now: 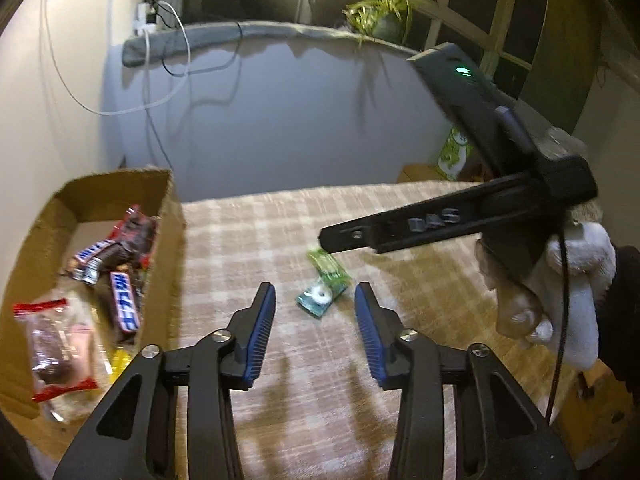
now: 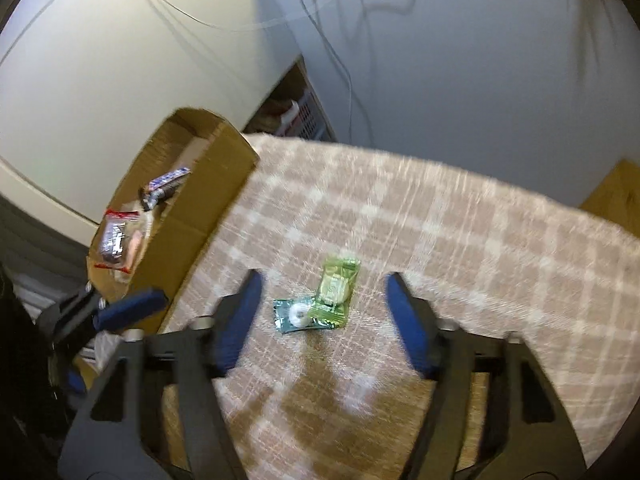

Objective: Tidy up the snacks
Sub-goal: 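Grasp the light-green square candy with the right gripper while the left approaches the mint candy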

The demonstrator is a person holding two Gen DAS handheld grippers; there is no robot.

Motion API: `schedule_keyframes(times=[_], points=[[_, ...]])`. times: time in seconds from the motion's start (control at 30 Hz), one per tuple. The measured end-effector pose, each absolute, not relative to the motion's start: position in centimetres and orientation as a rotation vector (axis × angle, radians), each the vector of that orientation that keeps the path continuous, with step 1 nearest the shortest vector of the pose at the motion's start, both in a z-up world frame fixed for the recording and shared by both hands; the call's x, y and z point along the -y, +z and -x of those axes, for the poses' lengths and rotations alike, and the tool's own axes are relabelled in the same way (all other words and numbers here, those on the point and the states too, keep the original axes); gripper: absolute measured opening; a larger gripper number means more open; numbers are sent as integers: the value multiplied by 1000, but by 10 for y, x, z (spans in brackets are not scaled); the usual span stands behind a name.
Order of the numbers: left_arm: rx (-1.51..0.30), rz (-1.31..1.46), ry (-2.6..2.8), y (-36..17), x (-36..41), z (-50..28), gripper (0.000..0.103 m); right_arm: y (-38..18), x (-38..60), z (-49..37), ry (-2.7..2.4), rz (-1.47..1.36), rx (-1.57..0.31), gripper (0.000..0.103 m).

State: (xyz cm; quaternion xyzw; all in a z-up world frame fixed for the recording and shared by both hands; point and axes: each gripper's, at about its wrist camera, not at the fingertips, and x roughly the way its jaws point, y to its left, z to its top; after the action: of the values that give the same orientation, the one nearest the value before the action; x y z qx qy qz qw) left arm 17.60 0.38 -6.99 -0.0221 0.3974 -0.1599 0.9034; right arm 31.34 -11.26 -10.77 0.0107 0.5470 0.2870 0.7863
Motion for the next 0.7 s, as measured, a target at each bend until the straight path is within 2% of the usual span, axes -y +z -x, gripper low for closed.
schedule_keyframes(times=[0.07,0.2,0.37,0.57,0.7], points=[[-837,45,-340,-76,-1,-179,35,-122,108,-320,606,-43,-1227,49],[-859,33,-354,-85,5,-184,35,-138,98,-323,587,-26,-1254,40],[-878,32,-364,-94,7,-190,34,-142,86,-322,567,44,-1240,39],[-895,11,-373,-101,12,-195,34,-142,77,-317,544,161,-1223,24],[-910,-7,-377,-106,18,-201,34,-141,84,-317,549,159,-1228,23]])
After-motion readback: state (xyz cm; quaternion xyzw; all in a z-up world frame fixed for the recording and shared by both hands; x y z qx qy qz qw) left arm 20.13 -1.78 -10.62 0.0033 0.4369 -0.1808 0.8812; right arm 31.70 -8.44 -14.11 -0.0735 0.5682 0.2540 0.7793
